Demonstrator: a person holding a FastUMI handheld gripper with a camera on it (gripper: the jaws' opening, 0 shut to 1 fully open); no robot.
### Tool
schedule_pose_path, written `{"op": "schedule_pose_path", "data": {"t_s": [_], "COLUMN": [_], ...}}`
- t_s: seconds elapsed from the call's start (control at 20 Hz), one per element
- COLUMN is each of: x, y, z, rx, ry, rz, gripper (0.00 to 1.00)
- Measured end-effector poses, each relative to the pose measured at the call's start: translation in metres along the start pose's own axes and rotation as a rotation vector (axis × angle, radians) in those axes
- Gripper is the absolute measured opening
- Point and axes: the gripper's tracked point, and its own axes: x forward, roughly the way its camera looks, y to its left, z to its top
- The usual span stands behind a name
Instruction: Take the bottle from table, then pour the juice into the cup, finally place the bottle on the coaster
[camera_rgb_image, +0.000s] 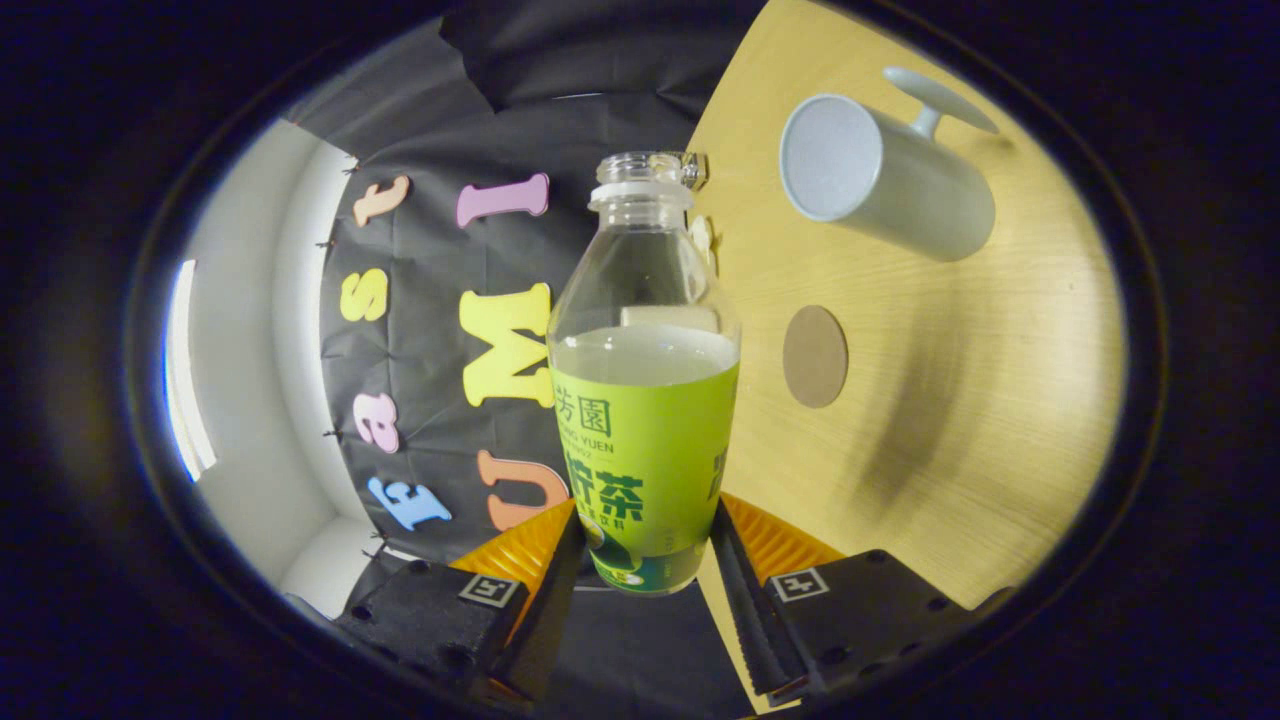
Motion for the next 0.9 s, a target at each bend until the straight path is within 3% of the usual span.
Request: {"op": "schedule_pose_path", "data": {"t_s": [0.9], "x": [-0.002], "y": [0.036], "z": [0.025], "rx": [0.255], "ry": [-0.065], "rz": [0.149], "gripper": [0.76]}}
